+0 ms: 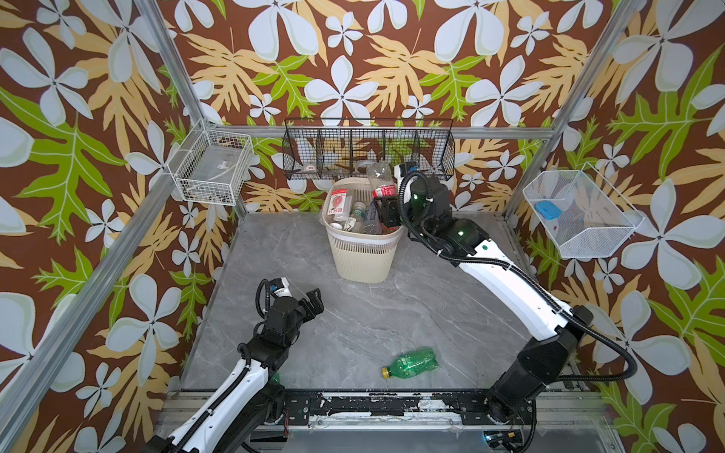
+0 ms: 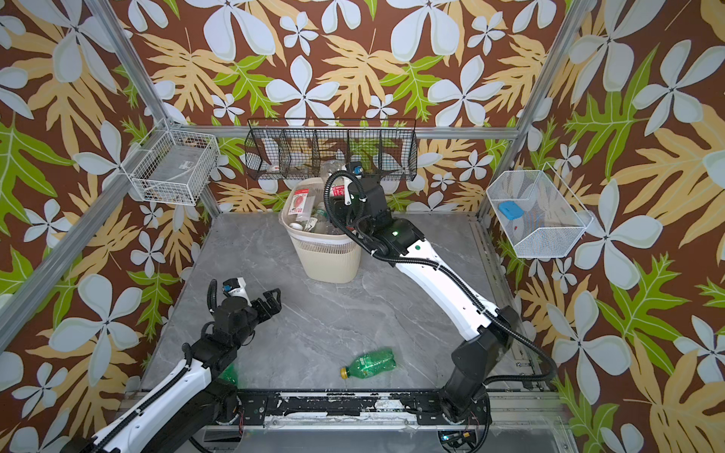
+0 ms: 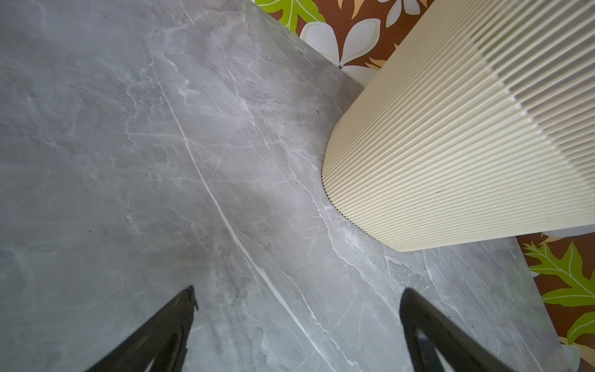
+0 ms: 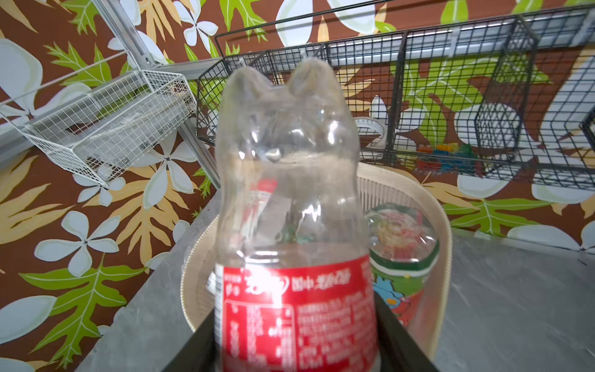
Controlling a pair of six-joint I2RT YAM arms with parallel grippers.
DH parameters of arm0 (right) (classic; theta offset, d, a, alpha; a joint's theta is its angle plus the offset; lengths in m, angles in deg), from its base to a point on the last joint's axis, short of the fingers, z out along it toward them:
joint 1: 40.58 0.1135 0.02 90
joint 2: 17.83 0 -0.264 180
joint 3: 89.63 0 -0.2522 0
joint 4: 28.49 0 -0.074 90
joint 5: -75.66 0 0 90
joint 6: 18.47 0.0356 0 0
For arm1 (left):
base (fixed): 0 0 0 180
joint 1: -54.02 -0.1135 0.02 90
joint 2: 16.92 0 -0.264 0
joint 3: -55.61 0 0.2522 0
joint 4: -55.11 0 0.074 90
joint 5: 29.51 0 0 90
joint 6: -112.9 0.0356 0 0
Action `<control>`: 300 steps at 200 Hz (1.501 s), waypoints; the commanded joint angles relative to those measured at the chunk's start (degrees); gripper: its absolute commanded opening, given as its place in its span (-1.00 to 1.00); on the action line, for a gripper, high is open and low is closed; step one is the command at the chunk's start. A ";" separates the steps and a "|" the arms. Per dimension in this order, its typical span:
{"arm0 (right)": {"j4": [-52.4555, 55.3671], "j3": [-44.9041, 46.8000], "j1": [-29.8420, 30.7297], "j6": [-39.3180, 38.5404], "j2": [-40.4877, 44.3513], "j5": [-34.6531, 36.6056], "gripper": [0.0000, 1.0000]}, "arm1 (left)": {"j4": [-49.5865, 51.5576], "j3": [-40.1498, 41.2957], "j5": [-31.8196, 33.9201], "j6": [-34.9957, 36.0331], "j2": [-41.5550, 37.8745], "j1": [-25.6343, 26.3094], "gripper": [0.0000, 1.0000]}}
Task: Throw the plastic bottles in the bin
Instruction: Throw the plastic bottle into the trash bin, then pick up the plastic bottle from the bottom-center of the table.
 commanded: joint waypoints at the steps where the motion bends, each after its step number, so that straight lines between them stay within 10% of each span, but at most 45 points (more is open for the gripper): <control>1: 2.26 -4.01 0.13 -2.76 -3.34 0.70 -0.07 | 0.61 -0.23 0.33 -0.47 -0.67 -0.21 1.00; 97: 1.42 -8.03 -1.44 -2.88 -10.28 1.75 -0.03 | 1.87 -0.82 -0.08 -0.24 -1.65 -0.21 1.00; 134: 2.07 -10.28 -2.96 -2.07 -11.39 0.55 0.68 | 2.49 -1.96 -2.09 0.57 -1.65 -0.20 1.00; 177: -1.86 -7.01 -2.90 -1.35 -4.66 -2.67 0.86 | 1.99 -3.46 -5.02 1.42 -1.14 -0.21 1.00; 243: -16.29 30.63 -4.45 2.23 24.58 -1.94 0.99 | -2.28 -3.75 -15.56 1.95 1.75 0.40 0.96; 300: -17.54 60.55 -20.34 15.33 42.73 -12.15 0.99 | -2.05 -5.13 -16.01 5.40 3.53 11.59 0.92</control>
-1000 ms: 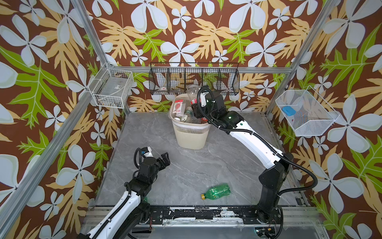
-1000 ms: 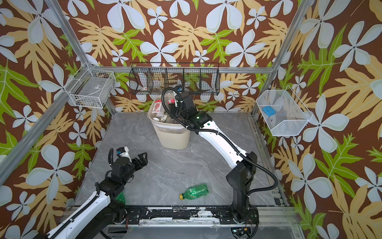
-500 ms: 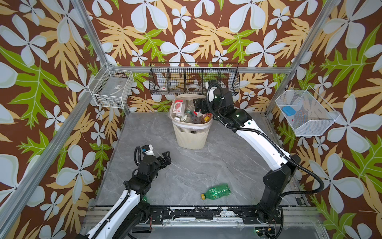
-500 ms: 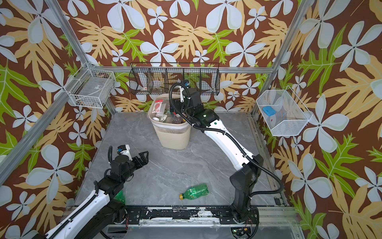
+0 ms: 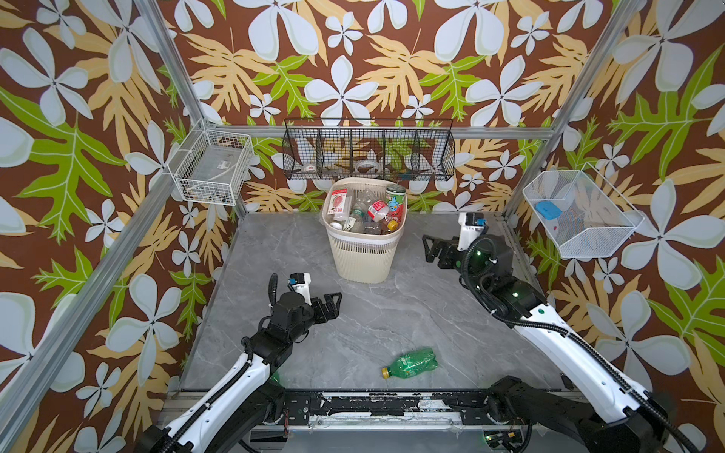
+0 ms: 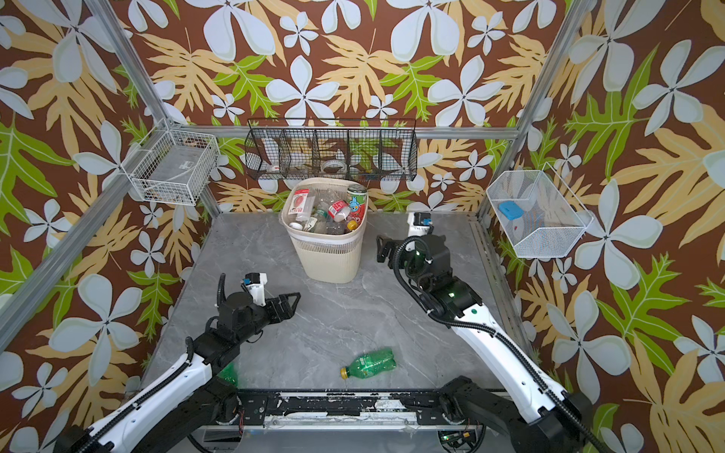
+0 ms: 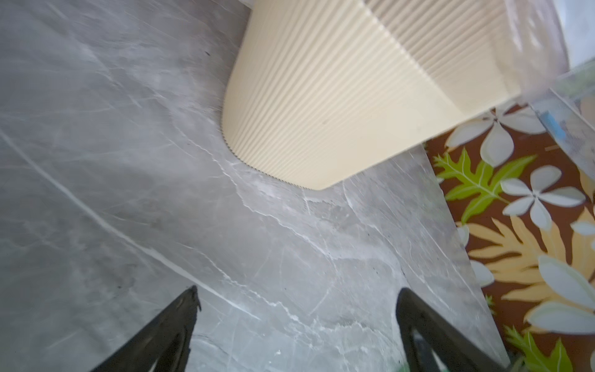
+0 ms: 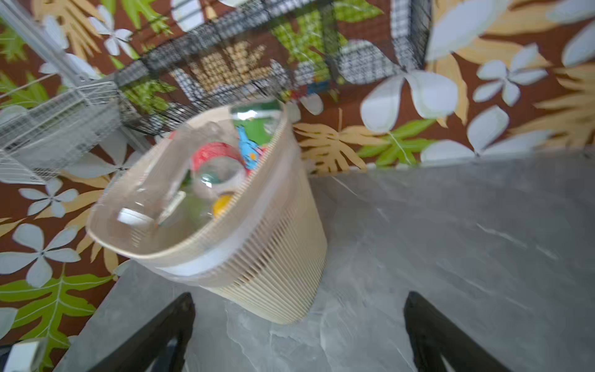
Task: Throw the plastic bottles in the bin
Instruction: Pick up the plastic bottle from the bottom-center of the table.
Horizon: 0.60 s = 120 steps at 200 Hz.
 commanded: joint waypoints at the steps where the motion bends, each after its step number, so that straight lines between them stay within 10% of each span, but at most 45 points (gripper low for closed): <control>1: -2.01 5.74 -4.54 6.61 3.80 -6.04 0.99 | -1.19 -0.87 -0.84 2.20 0.47 4.49 0.92; 120: -1.38 9.67 -8.43 7.62 5.47 -8.37 0.99 | 2.34 -10.70 26.34 -1.14 16.47 52.64 0.85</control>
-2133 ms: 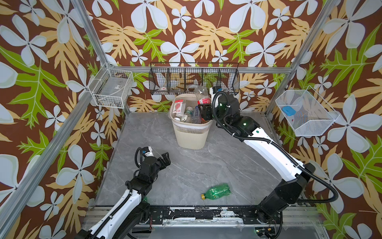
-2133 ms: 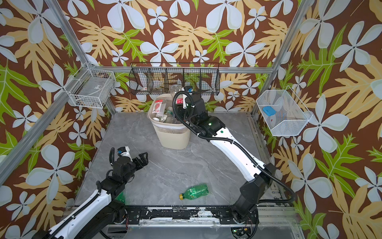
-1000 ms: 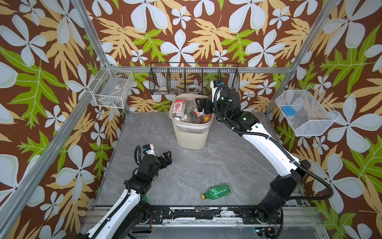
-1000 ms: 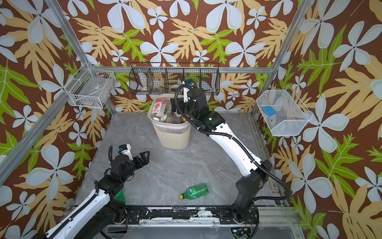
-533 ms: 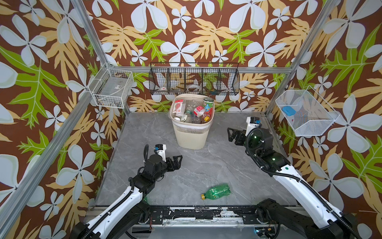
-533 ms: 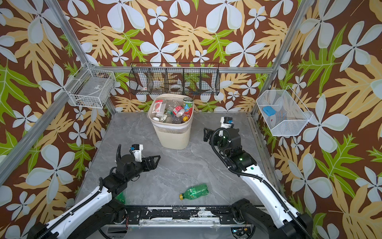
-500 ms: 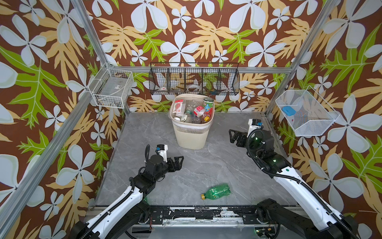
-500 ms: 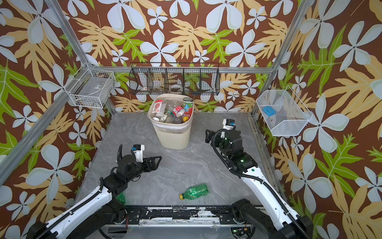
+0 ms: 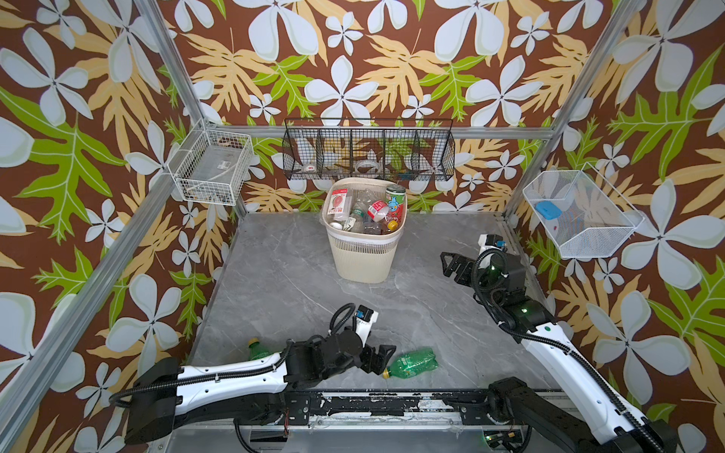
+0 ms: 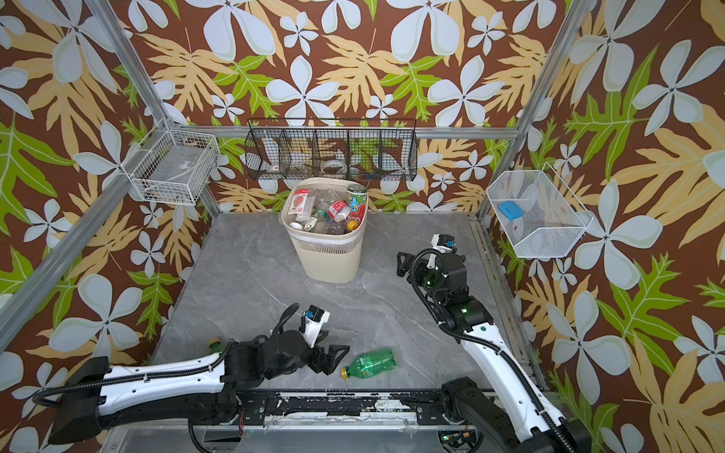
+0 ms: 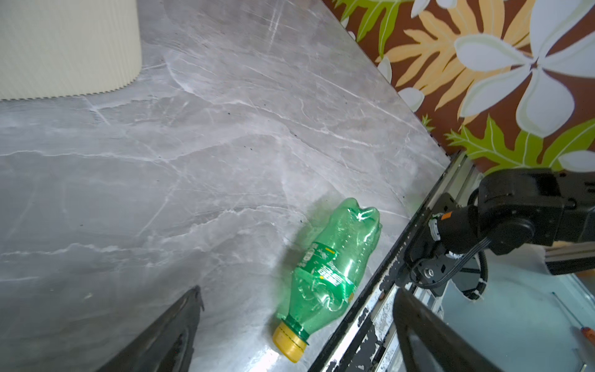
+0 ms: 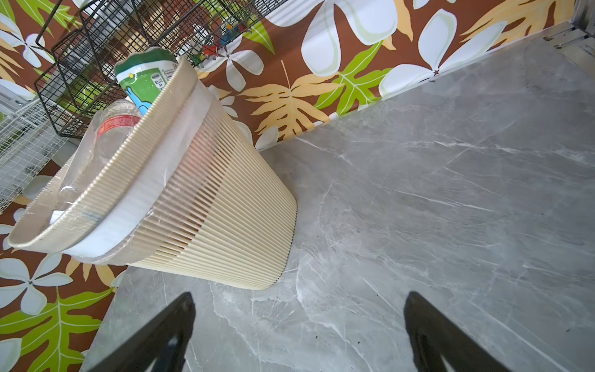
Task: Throw the plastic bottles in the bin
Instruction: Pick up the plastic bottle from the bottom-center of the table.
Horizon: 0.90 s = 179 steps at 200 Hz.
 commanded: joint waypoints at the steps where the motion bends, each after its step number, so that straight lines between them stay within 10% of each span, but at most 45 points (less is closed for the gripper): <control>1: -1.32 0.34 0.00 0.75 0.55 -0.81 0.99 | 0.46 -2.76 7.12 -1.75 3.84 5.63 0.85; 179: -0.61 2.97 -0.02 0.07 3.48 -0.01 0.99 | 5.71 -21.26 8.25 3.06 36.49 10.46 0.86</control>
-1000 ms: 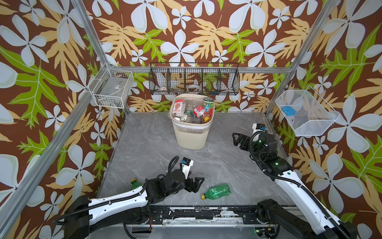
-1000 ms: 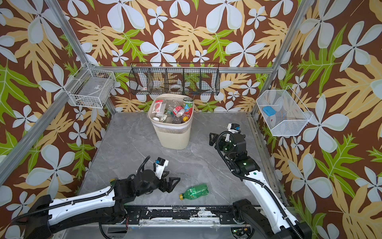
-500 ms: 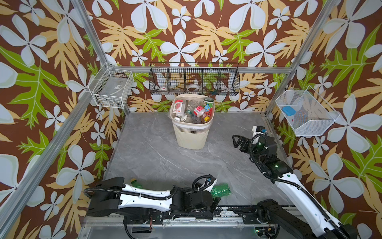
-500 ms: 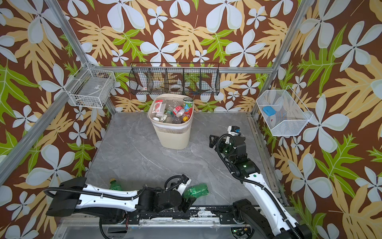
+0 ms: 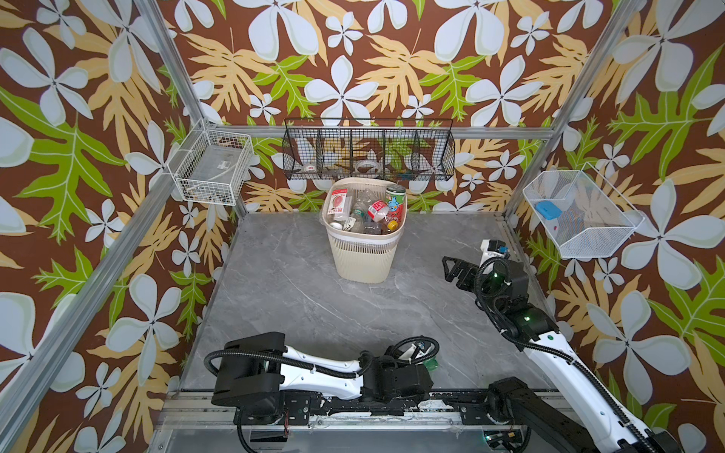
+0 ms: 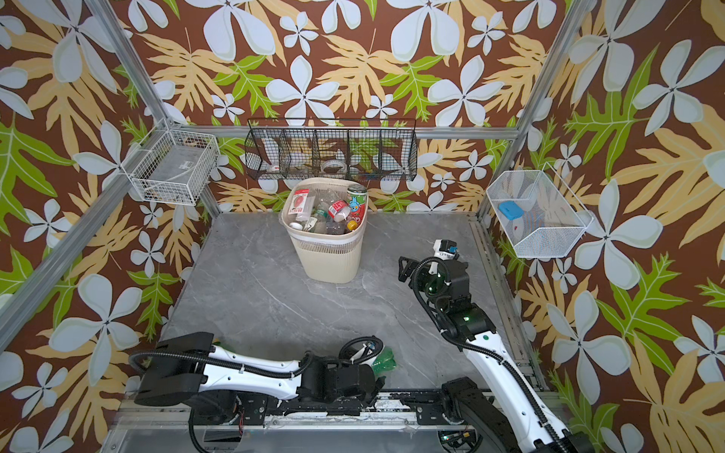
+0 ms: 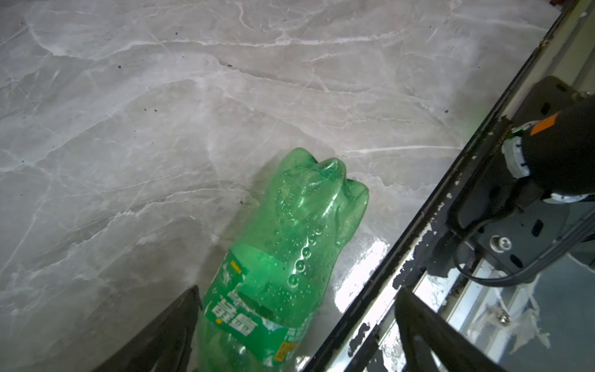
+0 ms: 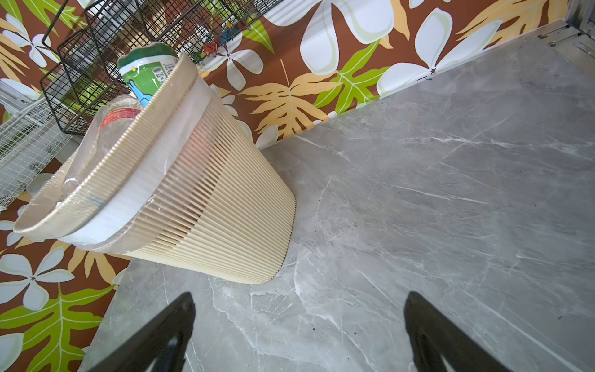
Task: Throw the plastic bottles in the bin
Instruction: Pick up the plastic bottle from the bottom-center of the table.
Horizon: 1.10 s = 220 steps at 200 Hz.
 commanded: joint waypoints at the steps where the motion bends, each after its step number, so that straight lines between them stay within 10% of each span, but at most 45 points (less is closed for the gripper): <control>1: -0.50 0.03 0.04 0.08 -0.11 -0.30 0.99 | 0.35 -0.78 -1.17 0.56 1.77 -1.37 0.86; 89: -0.33 0.28 -0.04 0.00 0.29 -0.13 0.99 | -0.03 -2.46 -3.96 0.86 6.89 -7.03 0.63; 154: -0.68 0.32 -0.05 0.07 0.07 0.07 0.99 | -1.26 -0.90 -6.58 -0.29 6.86 -10.53 0.01; 220: -2.04 0.19 -0.04 0.47 -1.11 -0.43 0.99 | -4.94 5.81 -3.26 -1.26 -5.34 -15.65 -0.30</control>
